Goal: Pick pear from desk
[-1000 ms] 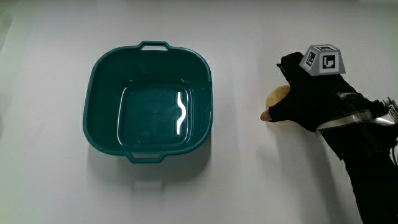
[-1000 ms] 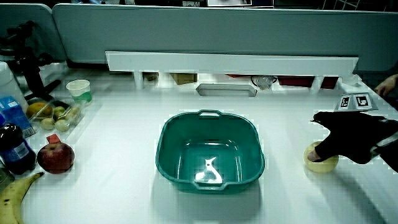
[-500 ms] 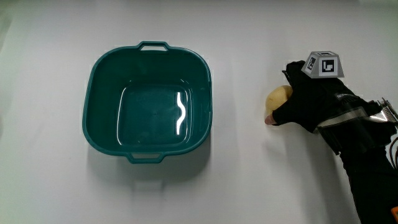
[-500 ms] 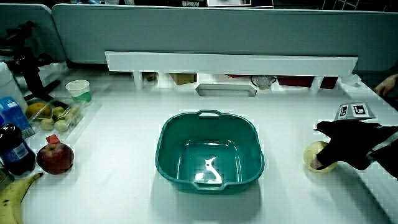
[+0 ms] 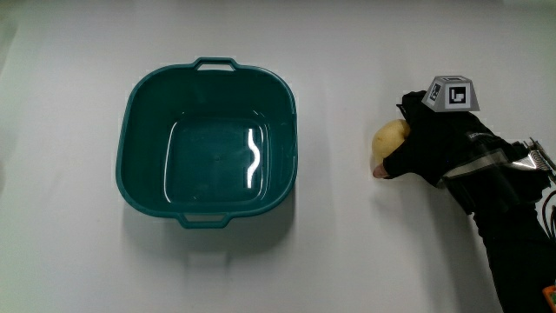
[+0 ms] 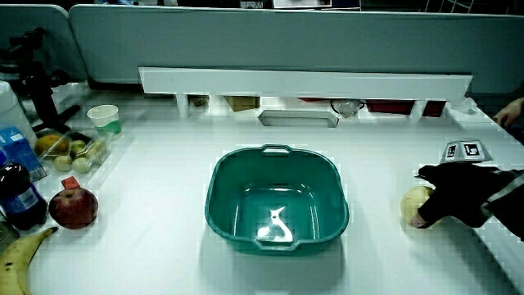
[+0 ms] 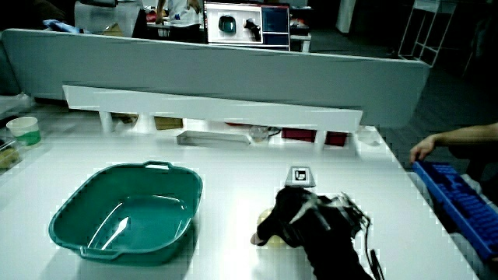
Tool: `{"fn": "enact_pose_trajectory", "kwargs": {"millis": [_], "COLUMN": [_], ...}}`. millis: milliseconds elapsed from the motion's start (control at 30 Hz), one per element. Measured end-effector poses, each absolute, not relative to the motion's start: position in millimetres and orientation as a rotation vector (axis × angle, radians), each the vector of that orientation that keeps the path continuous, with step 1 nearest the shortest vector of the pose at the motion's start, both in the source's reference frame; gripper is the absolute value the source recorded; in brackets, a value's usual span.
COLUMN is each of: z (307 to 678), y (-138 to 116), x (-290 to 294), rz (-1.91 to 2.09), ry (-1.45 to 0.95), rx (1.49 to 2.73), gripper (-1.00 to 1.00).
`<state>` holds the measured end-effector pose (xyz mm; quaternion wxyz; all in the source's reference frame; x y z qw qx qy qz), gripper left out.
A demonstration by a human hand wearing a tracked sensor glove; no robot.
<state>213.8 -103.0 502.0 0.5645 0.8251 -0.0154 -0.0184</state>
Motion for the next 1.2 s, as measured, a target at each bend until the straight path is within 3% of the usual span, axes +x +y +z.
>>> {"fn": "enact_pose_trajectory", "kwargs": {"millis": [267, 700, 1067, 1200], "z": [501.1, 501.0, 497.9, 495.7], "y": [-104.6, -103.3, -102.1, -102.5], "x": [216.5, 214.2, 211.8, 209.2], "rz": [-0.037, -0.023, -0.071, -0.081], "ry": [-0.034, -0.038, -0.080, -0.091], "rx": [2.018, 2.018, 2.131, 2.139], "gripper": [0.23, 0.65, 1.00, 1.00]}}
